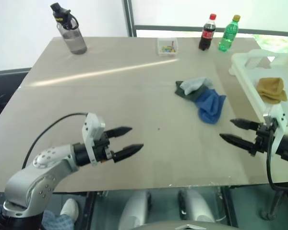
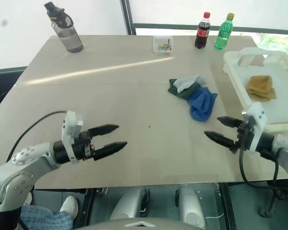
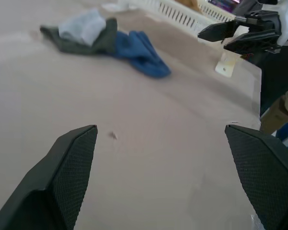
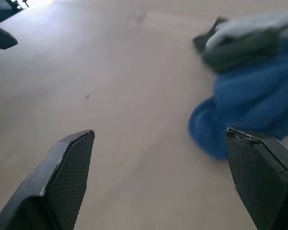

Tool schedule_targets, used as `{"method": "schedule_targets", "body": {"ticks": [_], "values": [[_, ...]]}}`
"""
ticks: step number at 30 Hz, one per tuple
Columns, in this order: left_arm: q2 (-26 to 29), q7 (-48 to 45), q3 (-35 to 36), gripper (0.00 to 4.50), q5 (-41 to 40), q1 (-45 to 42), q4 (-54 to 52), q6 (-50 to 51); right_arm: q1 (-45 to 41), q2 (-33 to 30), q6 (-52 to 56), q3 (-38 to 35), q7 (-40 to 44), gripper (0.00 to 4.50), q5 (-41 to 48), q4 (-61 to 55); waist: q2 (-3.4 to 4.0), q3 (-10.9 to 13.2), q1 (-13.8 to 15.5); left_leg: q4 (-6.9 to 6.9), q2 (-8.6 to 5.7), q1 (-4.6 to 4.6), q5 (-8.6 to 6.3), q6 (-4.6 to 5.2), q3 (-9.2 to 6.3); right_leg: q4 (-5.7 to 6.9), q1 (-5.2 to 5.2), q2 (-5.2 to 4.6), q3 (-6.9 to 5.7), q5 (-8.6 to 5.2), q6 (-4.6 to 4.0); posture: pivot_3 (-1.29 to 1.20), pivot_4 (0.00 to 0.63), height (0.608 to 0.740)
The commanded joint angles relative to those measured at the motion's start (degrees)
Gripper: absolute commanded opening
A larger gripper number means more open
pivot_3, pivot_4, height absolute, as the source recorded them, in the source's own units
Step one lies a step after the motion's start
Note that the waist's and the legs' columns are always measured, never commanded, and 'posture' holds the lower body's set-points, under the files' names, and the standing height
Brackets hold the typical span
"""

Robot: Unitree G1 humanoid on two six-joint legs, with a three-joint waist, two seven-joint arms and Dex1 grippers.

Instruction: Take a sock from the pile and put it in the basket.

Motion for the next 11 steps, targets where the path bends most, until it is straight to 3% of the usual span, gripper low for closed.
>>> {"method": "schedule_targets", "body": {"ticks": [1, 11], "values": [[0.2, 0.2, 3.6, 4.5, 0.7, 3.2, -3.3, -2.7, 2.8, -0.9, -6.6, -0.7, 3.4, 4.44, -3.2, 1.1, 0.0, 0.0, 0.0, 0.0, 0.02, 0.07, 0.0, 0.0, 0.04, 0.01, 0.04, 0.01, 0.03, -0.04, -0.06, 0.0, 0.15, 0.74], [2.5, -0.7, 12.9, 4.5, -0.4, 11.1, -5.3, -3.6, 12.2, -1.6, -11.9, -5.6, 9.8, 4.44, -2.9, 2.5, 0.01, 0.0, -0.1, -0.02, 0.11, 0.32, -0.02, 0.01, 0.15, 0.01, 0.23, 0.06, 0.1, -0.13, -0.19, 0.0, 0.15, 0.74]]}}
